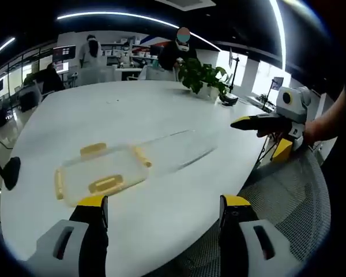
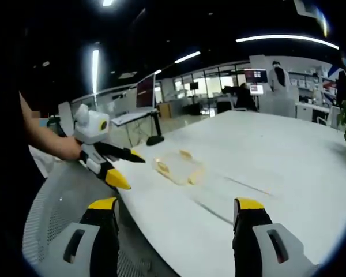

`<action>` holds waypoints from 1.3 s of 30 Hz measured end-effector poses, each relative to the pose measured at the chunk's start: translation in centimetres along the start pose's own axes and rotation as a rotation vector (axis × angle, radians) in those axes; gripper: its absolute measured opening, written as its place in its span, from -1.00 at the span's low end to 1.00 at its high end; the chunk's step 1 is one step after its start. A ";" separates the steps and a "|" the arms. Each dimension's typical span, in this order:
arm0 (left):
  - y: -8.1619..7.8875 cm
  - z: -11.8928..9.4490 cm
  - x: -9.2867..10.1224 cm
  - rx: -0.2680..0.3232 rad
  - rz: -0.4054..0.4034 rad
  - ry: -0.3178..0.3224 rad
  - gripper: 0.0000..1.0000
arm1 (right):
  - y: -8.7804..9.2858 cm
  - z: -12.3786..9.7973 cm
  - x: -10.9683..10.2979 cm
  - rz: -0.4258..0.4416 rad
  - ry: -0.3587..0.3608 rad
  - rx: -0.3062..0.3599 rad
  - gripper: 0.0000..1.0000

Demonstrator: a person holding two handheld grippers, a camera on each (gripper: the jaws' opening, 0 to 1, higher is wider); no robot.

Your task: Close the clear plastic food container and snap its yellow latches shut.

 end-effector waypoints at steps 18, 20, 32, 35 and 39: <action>0.5 0.1 0.0 -0.026 0.004 -0.006 0.58 | -0.1 0.0 -0.2 -0.004 -0.011 0.005 0.60; 0.3 0.1 0.3 -0.012 -0.010 0.011 0.61 | -0.2 0.0 -0.2 -0.001 -0.010 0.008 0.60; 0.3 0.1 0.4 -0.033 0.025 0.015 0.54 | -0.5 -0.1 0.2 -0.001 -0.001 0.015 0.57; -0.2 0.0 0.4 -0.020 0.015 0.025 0.51 | -0.6 0.1 -0.3 -0.018 -0.018 0.004 0.57; -1.2 -0.5 0.2 0.010 0.032 0.022 0.48 | -1.6 -0.2 -0.2 -0.027 -0.025 0.032 0.55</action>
Point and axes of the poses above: the point that each gripper's makers call its tool centre point, and the gripper's own axes: z roughly forward along the fingers, x roughly to its right, y roughly out of its underside, the point moved 2 cm from there along -z, roughly backward along the fingers, and after that the axes turned 9 degrees about -y, right-handed, at the moved point
